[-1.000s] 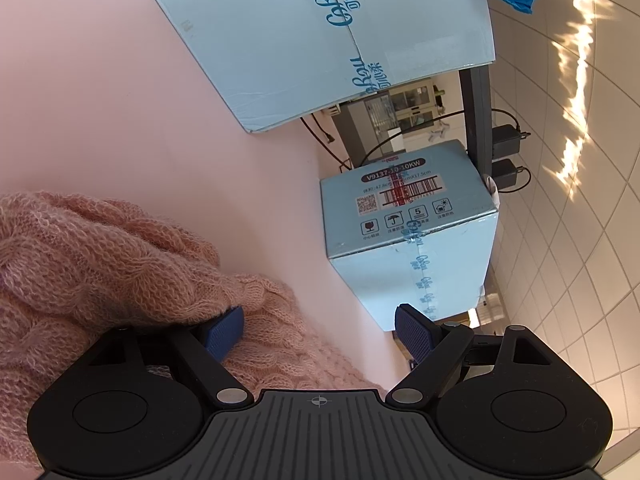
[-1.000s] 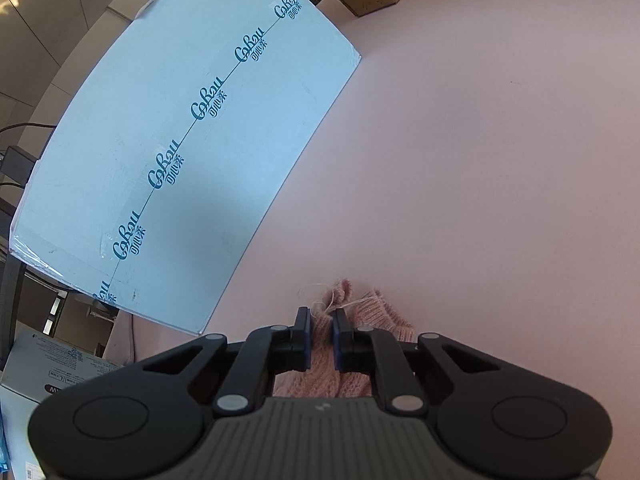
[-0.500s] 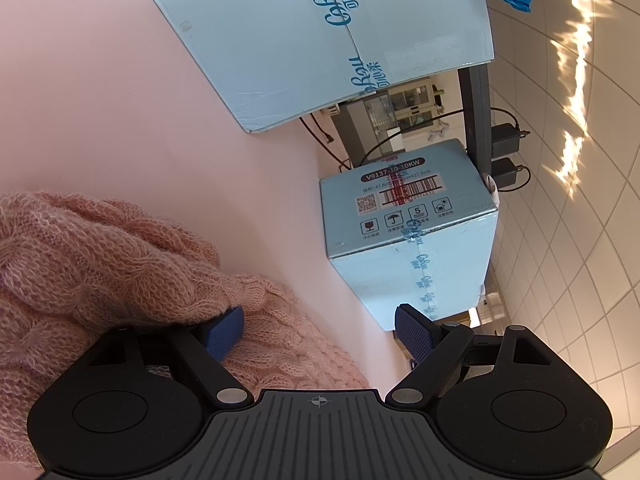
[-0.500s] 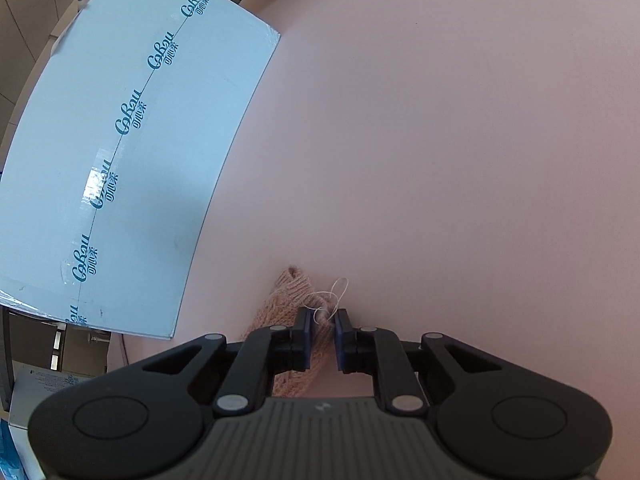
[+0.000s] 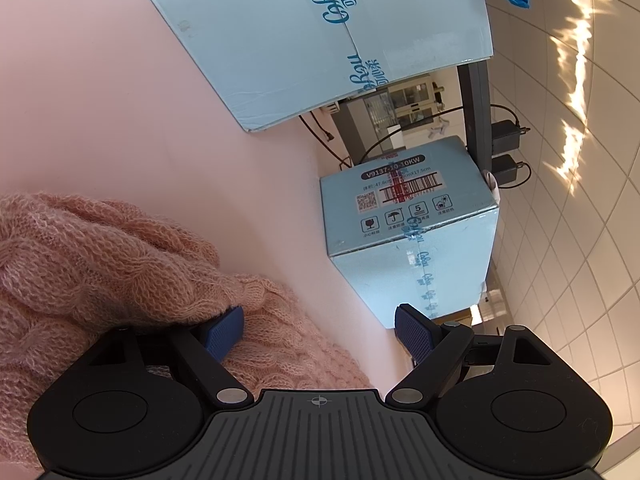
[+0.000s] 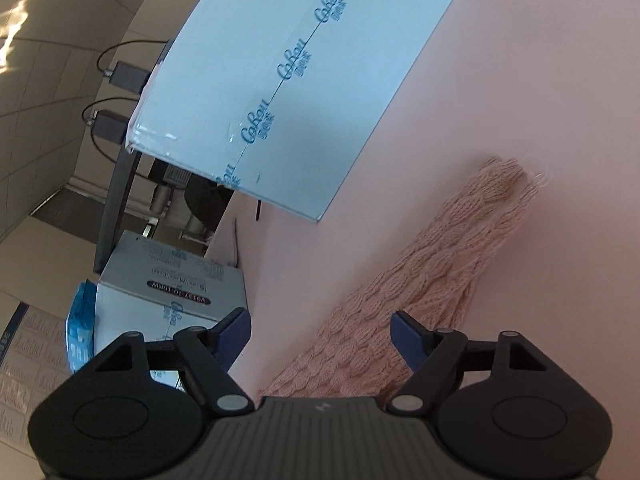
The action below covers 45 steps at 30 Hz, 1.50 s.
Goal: Fold clothes
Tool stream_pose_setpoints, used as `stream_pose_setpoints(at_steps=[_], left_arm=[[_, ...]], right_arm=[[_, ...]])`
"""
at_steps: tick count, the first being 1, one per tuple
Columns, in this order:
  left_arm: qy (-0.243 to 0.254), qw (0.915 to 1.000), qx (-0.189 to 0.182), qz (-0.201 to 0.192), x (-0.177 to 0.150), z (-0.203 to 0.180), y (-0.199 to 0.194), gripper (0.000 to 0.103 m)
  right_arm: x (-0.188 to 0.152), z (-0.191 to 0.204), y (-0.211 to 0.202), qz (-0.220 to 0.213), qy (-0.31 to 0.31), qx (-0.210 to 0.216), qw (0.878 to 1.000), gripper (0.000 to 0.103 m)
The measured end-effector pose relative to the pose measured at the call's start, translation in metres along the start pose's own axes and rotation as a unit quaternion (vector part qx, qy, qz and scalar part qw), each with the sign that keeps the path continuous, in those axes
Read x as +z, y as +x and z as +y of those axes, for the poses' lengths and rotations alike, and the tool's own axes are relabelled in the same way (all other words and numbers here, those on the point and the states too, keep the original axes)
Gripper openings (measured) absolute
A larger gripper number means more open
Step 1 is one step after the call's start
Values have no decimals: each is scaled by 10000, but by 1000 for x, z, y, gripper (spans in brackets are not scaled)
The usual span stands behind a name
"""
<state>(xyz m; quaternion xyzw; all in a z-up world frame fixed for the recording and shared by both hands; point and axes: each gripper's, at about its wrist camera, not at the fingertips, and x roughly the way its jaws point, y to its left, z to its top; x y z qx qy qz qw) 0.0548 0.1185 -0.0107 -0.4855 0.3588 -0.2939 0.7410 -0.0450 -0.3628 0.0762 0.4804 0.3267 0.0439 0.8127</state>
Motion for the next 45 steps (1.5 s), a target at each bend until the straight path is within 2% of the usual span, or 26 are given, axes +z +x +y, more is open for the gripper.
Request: stream_pose_setpoints(at_steps=[4, 6, 8, 11, 14, 17, 19, 24, 31, 37, 39, 42, 45], left_arm=[[-46, 10000, -27, 16, 1, 1, 0, 85], [-104, 9999, -78, 50, 3, 1, -1, 85], [-184, 9997, -165, 89, 4, 1, -3, 86], [-162, 9965, -728, 380, 2, -6, -2, 86], [-137, 9892, -1298, 674, -1, -12, 0, 86], [423, 9868, -1361, 765, -19, -31, 5, 86], [959, 9915, -674, 561, -34, -41, 13, 86], [1478, 9850, 32, 896, -47, -40, 40, 86], [1615, 9831, 32, 864, -50, -41, 39, 86], [1630, 9828, 16, 870, -50, -37, 37, 86], [1632, 9827, 6, 872, -50, -36, 37, 86], [1655, 9824, 16, 868, -51, -38, 38, 86], [1658, 9823, 18, 869, -51, -38, 37, 86]], right_arm=[[-25, 26, 34, 669, -442, 260, 9964, 79], [-36, 32, 49, 890, -555, 193, 9943, 79], [-46, 31, 61, 1075, -584, -77, 9925, 79], [-55, 22, 72, 1219, -506, -243, 9910, 78], [-60, 20, 72, 1216, -540, -243, 9908, 78], [-60, 22, 71, 1243, -666, -264, 9897, 79], [-61, 24, 70, 1248, -790, -292, 9886, 79], [-68, 32, 71, 1198, -1139, -441, 9853, 80], [-71, 41, 79, 1178, -1249, -577, 9835, 83], [-68, 43, 70, 967, -1152, -622, 9867, 83], [-62, 39, 59, 879, -969, -629, 9894, 83], [-47, 22, 37, 767, -369, -595, 9946, 83], [-30, -1, 10, 459, 222, -699, 9963, 89]])
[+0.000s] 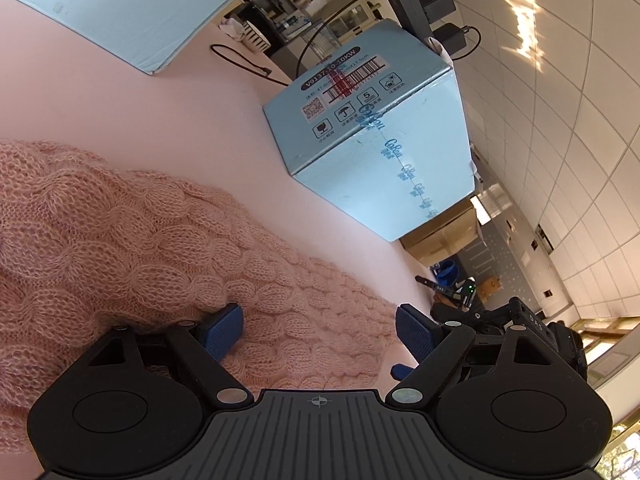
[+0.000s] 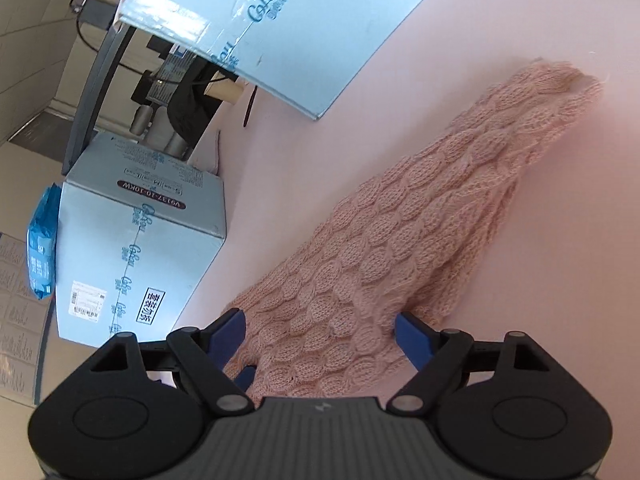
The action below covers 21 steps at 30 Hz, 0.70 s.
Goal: Fold clothes
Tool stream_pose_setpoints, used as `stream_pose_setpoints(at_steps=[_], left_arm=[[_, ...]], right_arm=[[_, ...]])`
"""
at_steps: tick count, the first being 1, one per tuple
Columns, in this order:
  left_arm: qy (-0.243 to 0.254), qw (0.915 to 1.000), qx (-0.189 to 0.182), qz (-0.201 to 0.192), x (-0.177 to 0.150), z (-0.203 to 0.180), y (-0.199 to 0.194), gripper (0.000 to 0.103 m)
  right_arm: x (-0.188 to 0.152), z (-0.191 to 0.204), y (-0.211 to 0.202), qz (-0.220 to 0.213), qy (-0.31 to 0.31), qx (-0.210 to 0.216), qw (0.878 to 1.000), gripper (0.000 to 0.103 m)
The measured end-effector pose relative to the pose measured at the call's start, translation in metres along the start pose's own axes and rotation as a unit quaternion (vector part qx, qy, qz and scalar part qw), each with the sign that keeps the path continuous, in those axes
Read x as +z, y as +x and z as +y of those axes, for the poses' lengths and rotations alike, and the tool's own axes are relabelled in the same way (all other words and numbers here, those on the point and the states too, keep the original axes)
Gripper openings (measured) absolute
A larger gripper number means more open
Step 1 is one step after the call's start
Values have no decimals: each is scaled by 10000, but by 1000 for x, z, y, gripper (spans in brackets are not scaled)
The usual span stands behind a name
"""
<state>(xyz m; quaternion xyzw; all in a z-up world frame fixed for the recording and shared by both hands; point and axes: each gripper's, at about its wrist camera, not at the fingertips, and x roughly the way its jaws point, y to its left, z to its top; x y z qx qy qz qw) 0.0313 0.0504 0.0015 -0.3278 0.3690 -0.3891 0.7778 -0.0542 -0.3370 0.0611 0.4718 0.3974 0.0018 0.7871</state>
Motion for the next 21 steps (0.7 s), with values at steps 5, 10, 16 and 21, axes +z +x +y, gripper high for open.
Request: stream_pose_setpoints(at_steps=[5, 10, 16, 21], left_arm=[[-16, 10000, -15, -1, 0, 2, -2, 86], [-8, 10000, -18, -2, -1, 2, -2, 86], [-3, 10000, -13, -5, 0, -1, 0, 86], [-69, 10000, -61, -8, 2, 2, -1, 86]], right_arm=[[21, -45, -28, -615, 889, -295, 9937, 91], [31, -76, -26, -842, 1489, -181, 9851, 93], [40, -77, -11, -1131, 1330, 98, 9846, 103], [51, -83, -2, -1323, 1374, 515, 9803, 103]])
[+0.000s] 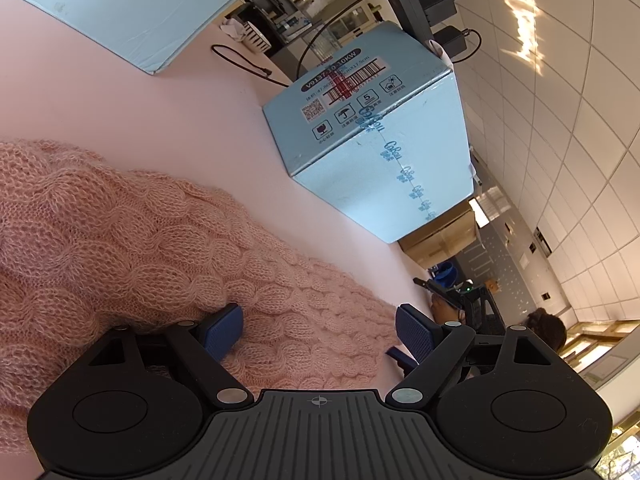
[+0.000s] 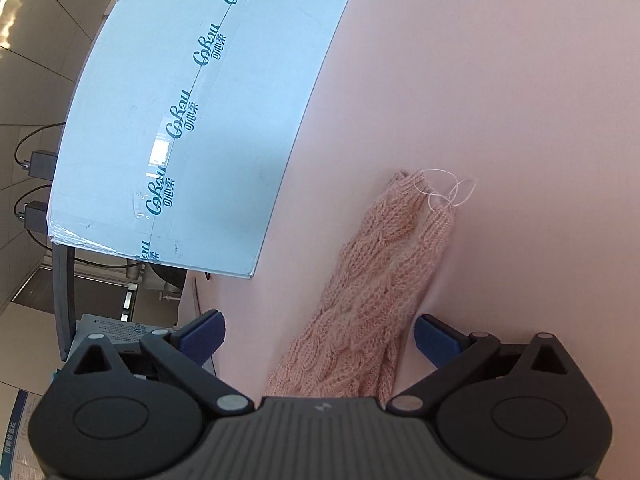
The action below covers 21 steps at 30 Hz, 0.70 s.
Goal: Fold clothes
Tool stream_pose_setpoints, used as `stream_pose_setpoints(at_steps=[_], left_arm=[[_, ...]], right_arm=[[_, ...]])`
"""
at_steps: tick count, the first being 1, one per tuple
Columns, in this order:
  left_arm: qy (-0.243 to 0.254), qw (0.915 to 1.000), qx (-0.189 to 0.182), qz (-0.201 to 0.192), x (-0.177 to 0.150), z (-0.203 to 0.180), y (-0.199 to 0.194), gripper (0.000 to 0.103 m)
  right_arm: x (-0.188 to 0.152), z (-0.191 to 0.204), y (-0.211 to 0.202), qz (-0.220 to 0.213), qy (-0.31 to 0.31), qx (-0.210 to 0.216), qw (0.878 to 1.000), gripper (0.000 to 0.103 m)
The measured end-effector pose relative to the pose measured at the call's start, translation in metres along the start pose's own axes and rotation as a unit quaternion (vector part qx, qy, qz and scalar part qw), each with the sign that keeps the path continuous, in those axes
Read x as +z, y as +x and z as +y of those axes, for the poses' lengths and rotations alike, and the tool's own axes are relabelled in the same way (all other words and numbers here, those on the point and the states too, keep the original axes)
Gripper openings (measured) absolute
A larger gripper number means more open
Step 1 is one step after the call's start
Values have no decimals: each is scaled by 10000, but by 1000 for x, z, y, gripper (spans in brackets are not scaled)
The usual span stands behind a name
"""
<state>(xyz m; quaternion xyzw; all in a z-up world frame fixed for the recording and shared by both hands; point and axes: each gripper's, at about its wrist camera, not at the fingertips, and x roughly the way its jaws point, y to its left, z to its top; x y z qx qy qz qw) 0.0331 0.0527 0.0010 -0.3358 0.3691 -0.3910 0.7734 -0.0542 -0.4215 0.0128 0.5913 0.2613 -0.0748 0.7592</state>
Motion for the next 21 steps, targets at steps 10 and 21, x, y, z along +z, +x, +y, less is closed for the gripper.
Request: stream_pose_setpoints(at_steps=[10, 21], left_arm=[[-8, 10000, -6, 1, 0, -1, 0, 86], [1, 10000, -4, -3, -1, -1, 0, 86]], right_arm=[[7, 9, 10, -385, -305, 158, 9987, 103], [-1, 23, 22, -834, -1159, -364, 9891, 69]])
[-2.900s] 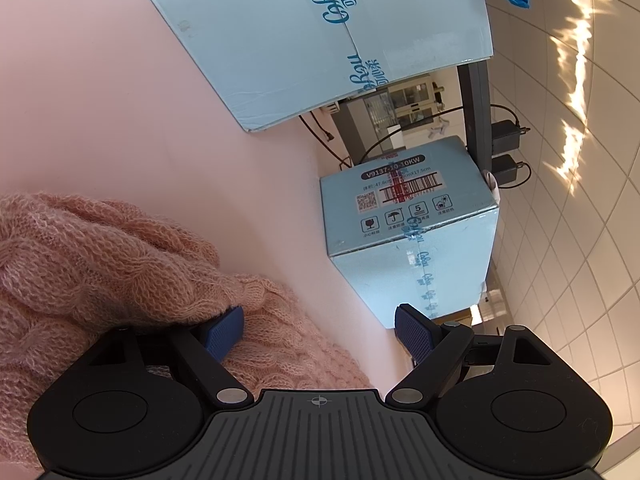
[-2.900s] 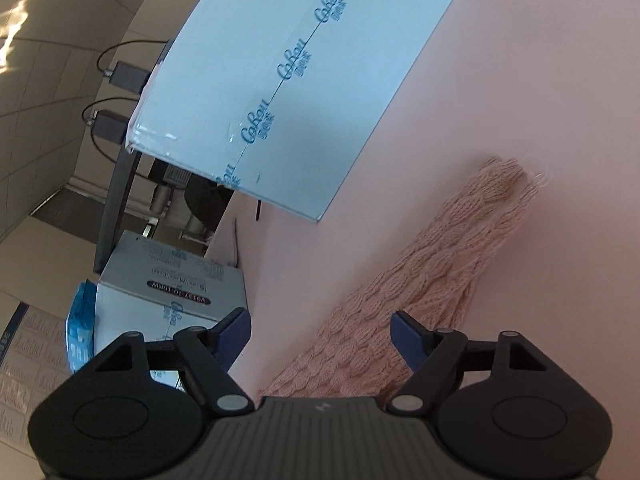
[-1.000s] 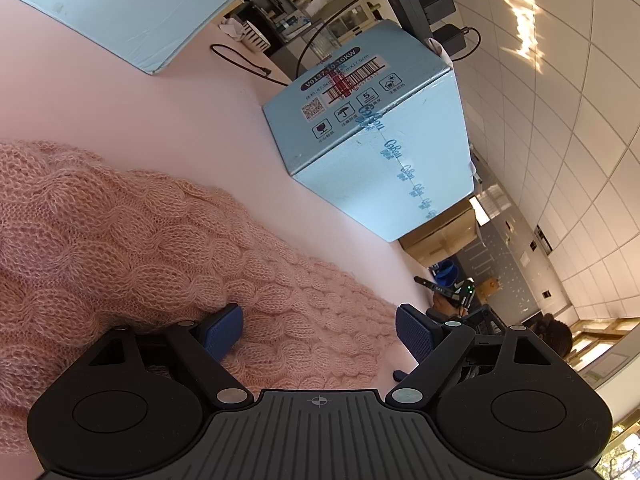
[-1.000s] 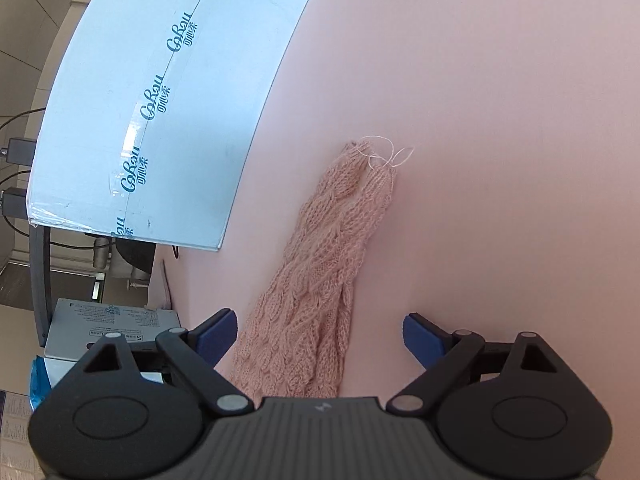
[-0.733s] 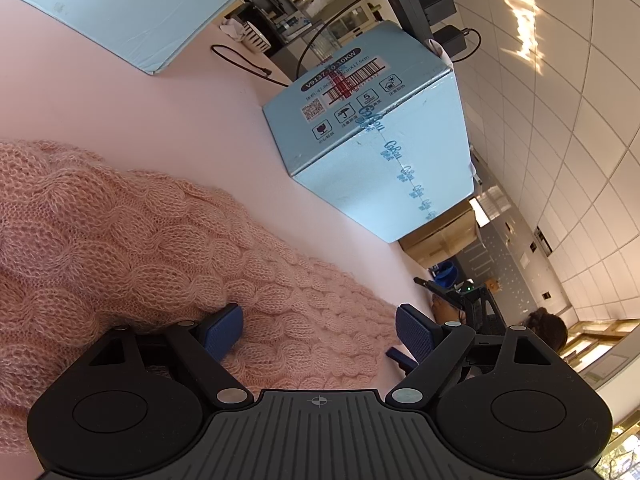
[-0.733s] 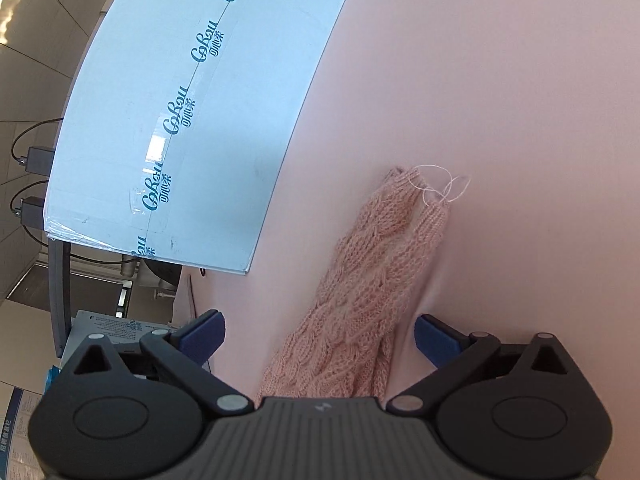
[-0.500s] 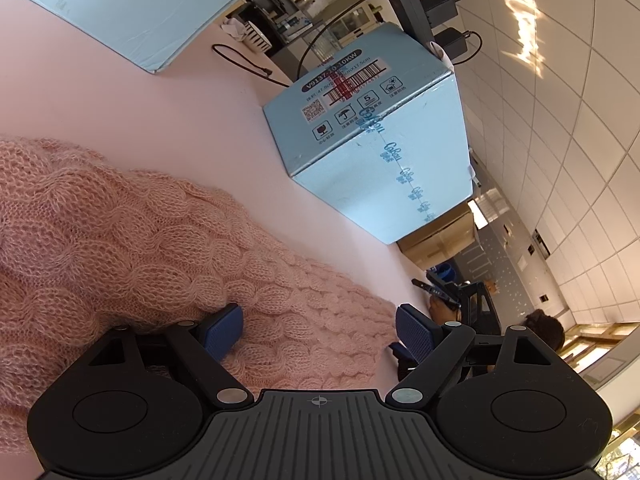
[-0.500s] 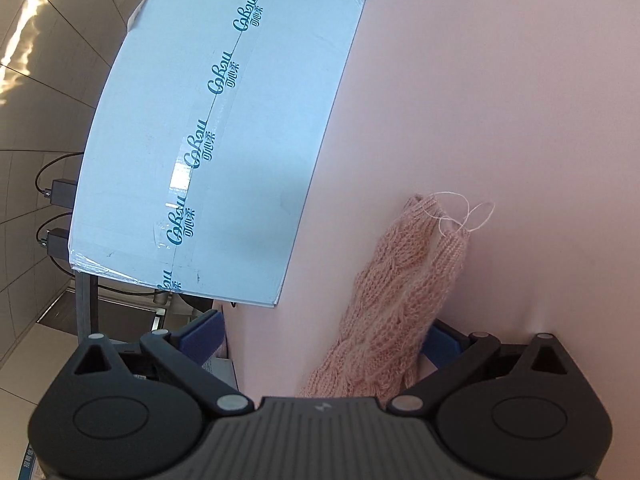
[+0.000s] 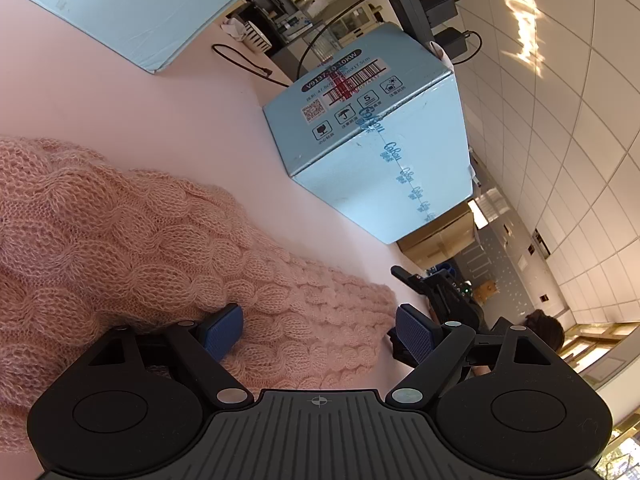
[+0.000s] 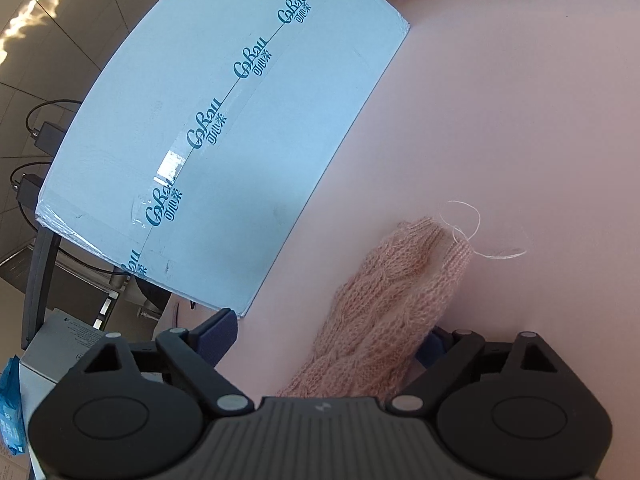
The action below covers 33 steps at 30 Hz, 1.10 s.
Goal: Fold clothes
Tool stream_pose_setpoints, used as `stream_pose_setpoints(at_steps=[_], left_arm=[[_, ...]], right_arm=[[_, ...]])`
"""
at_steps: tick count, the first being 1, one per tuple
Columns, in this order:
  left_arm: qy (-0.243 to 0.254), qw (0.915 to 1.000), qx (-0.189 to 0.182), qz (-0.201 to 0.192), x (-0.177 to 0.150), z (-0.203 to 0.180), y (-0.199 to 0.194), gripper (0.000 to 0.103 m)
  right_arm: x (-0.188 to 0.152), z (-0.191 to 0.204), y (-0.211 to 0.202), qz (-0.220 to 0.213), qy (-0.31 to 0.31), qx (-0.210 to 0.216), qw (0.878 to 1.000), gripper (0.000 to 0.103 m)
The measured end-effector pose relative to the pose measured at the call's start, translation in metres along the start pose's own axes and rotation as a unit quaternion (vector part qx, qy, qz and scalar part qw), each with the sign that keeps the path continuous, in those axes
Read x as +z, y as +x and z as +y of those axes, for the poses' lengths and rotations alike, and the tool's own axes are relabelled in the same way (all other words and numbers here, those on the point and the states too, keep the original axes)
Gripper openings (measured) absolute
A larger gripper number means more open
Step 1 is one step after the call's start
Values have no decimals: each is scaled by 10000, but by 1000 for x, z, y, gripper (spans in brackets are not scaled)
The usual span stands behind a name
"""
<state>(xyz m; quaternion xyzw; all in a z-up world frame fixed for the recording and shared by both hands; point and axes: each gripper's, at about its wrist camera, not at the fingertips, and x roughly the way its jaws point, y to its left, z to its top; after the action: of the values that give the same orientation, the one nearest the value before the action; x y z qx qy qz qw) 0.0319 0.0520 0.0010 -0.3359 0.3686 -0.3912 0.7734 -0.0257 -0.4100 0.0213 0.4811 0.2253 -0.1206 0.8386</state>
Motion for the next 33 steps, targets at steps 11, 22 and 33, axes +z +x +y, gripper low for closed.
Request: stream_pose_setpoints(at_steps=[11, 22, 33], left_arm=[[7, 10000, -4, -8, 0, 0, 0, 86], [20, 10000, 2, -21, 2, 3, -1, 86], [19, 10000, 20, -30, 0, 1, -1, 86]], right_arm=[[-1, -37, 8, 29, 23, 305, 9995, 10], [-3, -27, 8, -60, -53, 145, 9999, 12], [-9, 40, -18, -221, -695, 696, 9949, 11]])
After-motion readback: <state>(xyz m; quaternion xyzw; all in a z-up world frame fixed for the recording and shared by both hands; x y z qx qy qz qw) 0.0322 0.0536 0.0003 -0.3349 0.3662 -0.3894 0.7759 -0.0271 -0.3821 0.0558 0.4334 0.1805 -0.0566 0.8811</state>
